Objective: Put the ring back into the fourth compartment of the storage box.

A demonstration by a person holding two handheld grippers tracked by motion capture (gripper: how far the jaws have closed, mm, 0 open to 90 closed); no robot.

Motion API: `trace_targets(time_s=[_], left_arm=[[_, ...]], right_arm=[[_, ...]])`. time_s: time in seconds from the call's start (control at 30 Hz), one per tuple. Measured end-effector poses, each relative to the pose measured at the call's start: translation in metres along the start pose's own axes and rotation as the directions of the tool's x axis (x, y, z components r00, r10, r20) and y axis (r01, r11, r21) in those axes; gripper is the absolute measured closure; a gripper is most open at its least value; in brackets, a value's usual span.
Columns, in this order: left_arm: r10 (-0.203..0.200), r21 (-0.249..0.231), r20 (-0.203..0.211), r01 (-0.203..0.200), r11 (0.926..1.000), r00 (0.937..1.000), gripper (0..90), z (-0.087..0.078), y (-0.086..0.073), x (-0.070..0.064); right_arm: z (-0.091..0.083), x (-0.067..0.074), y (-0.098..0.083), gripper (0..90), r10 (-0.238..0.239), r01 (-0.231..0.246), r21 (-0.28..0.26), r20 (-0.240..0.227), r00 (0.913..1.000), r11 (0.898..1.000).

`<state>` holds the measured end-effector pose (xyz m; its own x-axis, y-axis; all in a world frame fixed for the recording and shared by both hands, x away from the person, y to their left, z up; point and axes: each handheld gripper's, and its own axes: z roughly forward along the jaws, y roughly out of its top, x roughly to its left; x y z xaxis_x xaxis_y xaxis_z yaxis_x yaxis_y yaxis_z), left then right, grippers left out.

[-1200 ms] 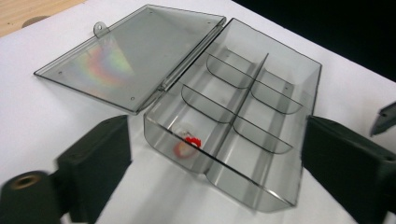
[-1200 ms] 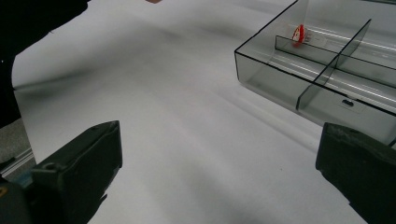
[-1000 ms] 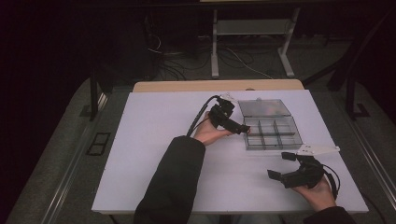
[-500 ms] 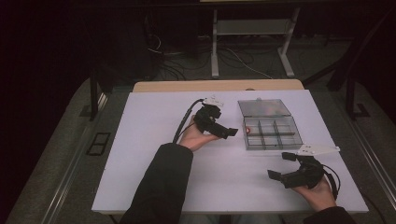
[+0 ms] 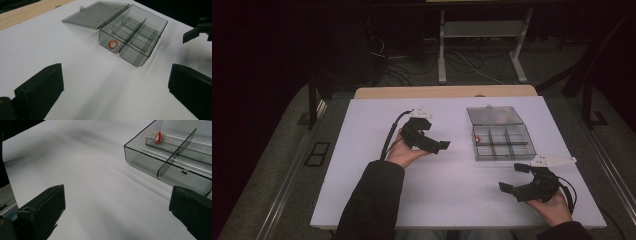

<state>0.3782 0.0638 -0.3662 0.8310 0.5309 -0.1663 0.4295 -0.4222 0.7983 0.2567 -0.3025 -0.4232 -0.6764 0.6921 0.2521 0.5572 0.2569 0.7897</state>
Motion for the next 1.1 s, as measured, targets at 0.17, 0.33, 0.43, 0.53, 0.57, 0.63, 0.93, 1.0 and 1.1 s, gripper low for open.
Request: trace_targets(time_s=[0.17, 0.33, 0.43, 0.53, 0.57, 0.63, 0.93, 1.0, 1.1], left_arm=[[-0.014, -0.005, -0.014, 0.014, 0.9999, 0.9998, 0.0, -0.015, -0.011, -0.002], [-0.022, -0.016, -0.023, 0.022, 0.9996, 0.9995, 0.0, -0.028, -0.023, -0.005], [-0.033, -0.022, -0.031, 0.032, 0.9992, 0.999, 0.0, -0.037, -0.032, -0.007], [-0.044, -0.032, -0.035, 0.043, 0.9986, 0.9984, 0.0, -0.045, -0.041, -0.009], [-0.044, -0.033, -0.038, 0.043, 0.9985, 0.9983, 0.0, -0.048, -0.044, -0.009], [-0.055, -0.043, -0.041, 0.053, 0.9977, 0.9976, 0.0, -0.055, -0.051, -0.011], [-0.081, -0.061, -0.056, 0.078, 0.9951, 0.9951, 0.0, -0.074, -0.079, -0.016], [-0.088, -0.068, -0.062, 0.084, 0.9942, 0.9942, 0.0, -0.077, -0.086, -0.017], [-0.108, -0.079, -0.063, 0.102, 0.9916, 0.9922, 0.0, -0.083, -0.099, -0.018]], right_arm=[[0.0, 0.0, 0.0, 0.0, -0.002, 0.002, 0.002, 0.0, 1.0, 1.0], [0.0, 0.001, 0.0, 0.0, 0.005, -0.005, 0.005, 0.0, 1.0, 1.0], [0.0, 0.0, 0.0, 0.0, -0.001, 0.001, 0.002, 0.002, 1.0, 1.0], [0.0, 0.001, 0.0, 0.0, 0.0, 0.0, 0.001, 0.003, 1.0, 1.0], [0.0, 0.001, 0.0, 0.0, 0.0, 0.0, 0.002, 0.004, 1.0, 1.0], [0.0, 0.0, 0.0, 0.0, 0.0, 0.0, 0.002, 0.004, 1.0, 1.0], [0.0, 0.001, -0.001, 0.0, 0.002, -0.002, 0.006, 0.008, 1.0, 1.0], [0.0, 0.001, -0.001, 0.0, 0.003, -0.003, 0.007, 0.008, 1.0, 1.0], [0.0, 0.001, -0.001, 0.0, 0.003, -0.003, 0.006, 0.01, 1.0, 1.0]])
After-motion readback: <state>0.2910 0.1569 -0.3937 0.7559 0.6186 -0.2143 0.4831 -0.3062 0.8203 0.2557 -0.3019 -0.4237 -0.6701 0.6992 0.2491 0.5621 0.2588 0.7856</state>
